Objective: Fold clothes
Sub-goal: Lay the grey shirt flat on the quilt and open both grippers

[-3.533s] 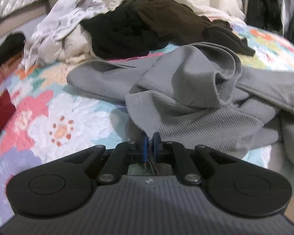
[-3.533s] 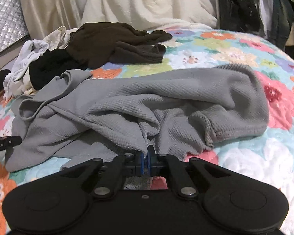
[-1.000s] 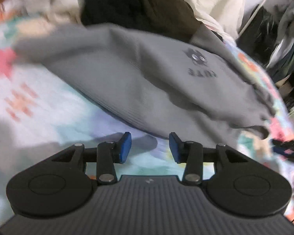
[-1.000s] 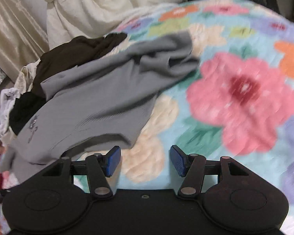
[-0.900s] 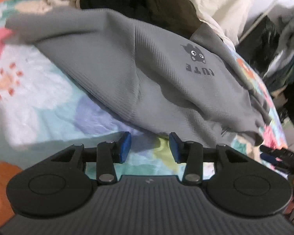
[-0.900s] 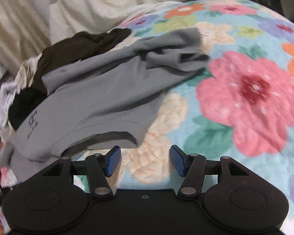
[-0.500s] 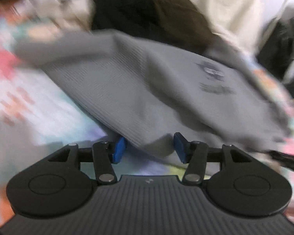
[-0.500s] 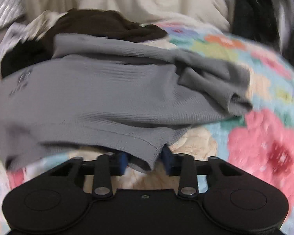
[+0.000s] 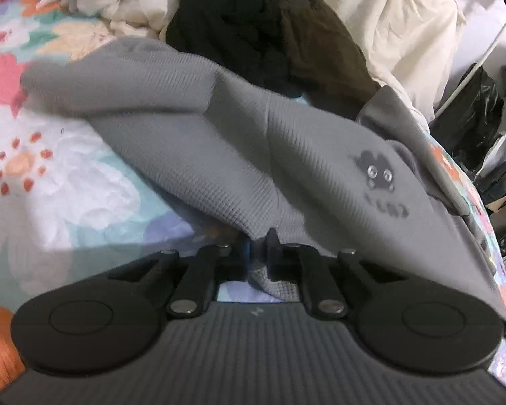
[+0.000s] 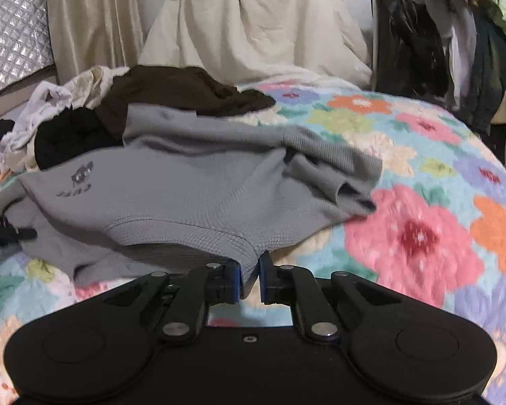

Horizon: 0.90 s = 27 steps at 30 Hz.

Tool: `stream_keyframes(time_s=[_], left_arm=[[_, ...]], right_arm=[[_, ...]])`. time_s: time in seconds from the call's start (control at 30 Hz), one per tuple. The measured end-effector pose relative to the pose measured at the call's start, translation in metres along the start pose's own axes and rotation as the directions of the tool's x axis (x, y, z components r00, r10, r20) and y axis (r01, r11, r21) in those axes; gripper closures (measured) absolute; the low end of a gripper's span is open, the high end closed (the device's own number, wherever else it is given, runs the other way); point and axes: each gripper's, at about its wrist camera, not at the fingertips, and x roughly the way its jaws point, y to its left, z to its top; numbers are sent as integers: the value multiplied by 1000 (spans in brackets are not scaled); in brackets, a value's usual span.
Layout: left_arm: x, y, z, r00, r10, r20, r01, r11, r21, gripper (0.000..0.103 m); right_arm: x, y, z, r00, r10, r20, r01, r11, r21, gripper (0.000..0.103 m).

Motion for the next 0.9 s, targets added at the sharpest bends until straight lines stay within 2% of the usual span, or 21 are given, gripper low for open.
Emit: stream_keyframes(time_s=[0.1,0.2,0.27,0.33,0.43,0.57,0.63,0.67,0.77,0.83,0.9], left_arm=[[-8,-16,0,997,45,58,-52,990,128,96],[-19,-39,-10,989,91,119,-120,955,273,97],[-26,-50,-15,986,94,138,-135,934,330,97],[-43,-54,-7,985,74,158,-123,936,330,97],[-90,-54,10,976,24,217,-92,947,309,97],[-170,-41,23,964,-90,249,37,977,209,97],[-193,-34,13,968,-125,218,82,978,194,97],[-194,-31,4,976,-132,175,99,977,187,97],[-181,-28,-33,995,-78,65,61,971,233,97],[-176,-27,-50,998,-57,22,49,967,250,97],[-184,-30,-59,999,-43,34,32,961,273,97]], right_arm=[[13,-5,-9,999,22,-41,-21,999,29,91],[22,-11,-15,997,66,-50,-63,996,65,91],[24,-11,-12,996,59,-60,-55,997,62,91],[11,-8,0,997,74,-21,-73,996,51,91],[-34,6,24,987,141,73,-138,989,-44,91],[-103,8,39,979,115,169,-96,989,-115,91],[-129,3,31,979,81,187,-56,990,-132,91],[-133,1,23,982,70,178,-45,990,-136,91],[-120,-13,-21,996,70,55,-67,996,-54,91],[-109,-25,-47,995,98,-5,-97,995,28,91],[-115,-33,-64,993,119,-8,-117,988,104,91]])
